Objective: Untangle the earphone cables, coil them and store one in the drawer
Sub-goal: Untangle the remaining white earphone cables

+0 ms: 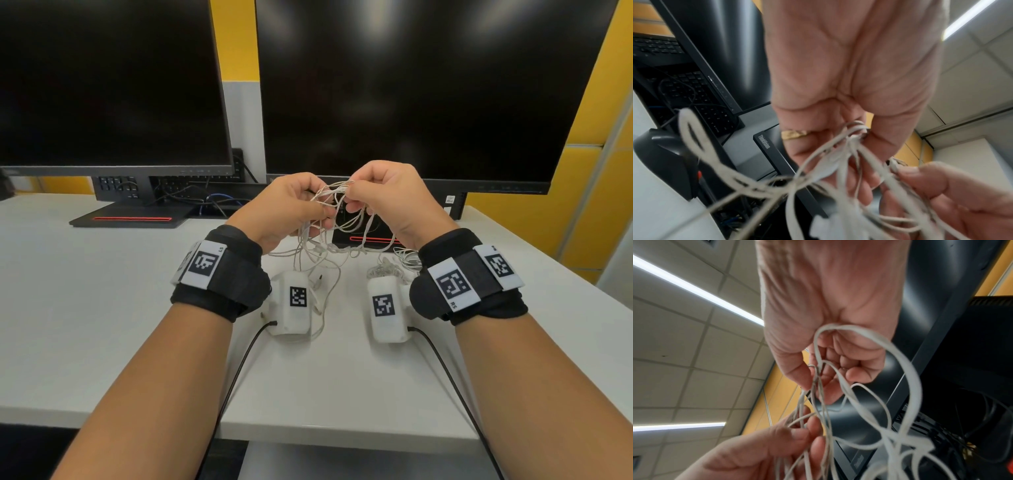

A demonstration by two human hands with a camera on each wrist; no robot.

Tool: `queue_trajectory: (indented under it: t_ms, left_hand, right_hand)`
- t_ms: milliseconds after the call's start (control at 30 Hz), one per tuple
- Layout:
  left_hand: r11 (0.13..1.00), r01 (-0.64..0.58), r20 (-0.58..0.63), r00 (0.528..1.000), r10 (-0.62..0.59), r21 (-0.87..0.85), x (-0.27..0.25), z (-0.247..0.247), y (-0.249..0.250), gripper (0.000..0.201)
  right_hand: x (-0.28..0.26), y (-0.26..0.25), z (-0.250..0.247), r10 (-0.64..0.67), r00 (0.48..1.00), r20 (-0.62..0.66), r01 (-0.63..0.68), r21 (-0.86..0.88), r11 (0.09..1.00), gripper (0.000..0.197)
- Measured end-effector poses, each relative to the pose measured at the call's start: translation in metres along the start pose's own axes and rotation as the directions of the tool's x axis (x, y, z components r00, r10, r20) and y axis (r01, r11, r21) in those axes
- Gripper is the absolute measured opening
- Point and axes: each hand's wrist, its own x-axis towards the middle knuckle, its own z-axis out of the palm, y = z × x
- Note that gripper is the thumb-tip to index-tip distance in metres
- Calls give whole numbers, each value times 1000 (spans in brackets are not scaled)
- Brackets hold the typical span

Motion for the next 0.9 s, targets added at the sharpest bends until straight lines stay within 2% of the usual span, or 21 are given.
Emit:
queue_trajectory:
  t_ms: [167, 267, 467, 600, 733, 800, 900]
  left_hand:
    - [1000, 28, 68, 997, -27, -6, -3, 0, 2, 6]
    - [999, 53, 15, 998, -54, 8, -3, 0, 2, 14]
    - [995, 97, -78, 992, -97, 3, 0, 0, 3, 14]
    - [991, 133, -107, 985, -136, -28, 2, 1, 2, 14]
    - [998, 58, -44, 997, -59, -11, -1, 1, 0, 8]
    - [999, -24, -8, 1000, 24, -21, -1, 0, -1, 19]
    - [993, -93, -11, 995, 94, 65, -2, 0, 0, 19]
  right_hand:
    - [-1, 0, -1, -4, 1000, 12, 4, -20, 1000, 7]
    - [-2, -1, -1, 5, 999, 53, -2, -64, 998, 12]
    - [-2, -3, -2, 30, 995, 91, -21, -99, 995, 13]
    - [-4, -7, -1, 19, 992, 126, -19, -4, 1000, 17]
    - [-2, -11, 2, 80, 983, 165, -96, 95, 991, 21]
    - [-1, -10, 2, 103, 976, 193, -130, 136, 982, 21]
    - [-1, -3, -1, 44, 978, 204, -80, 171, 982, 28]
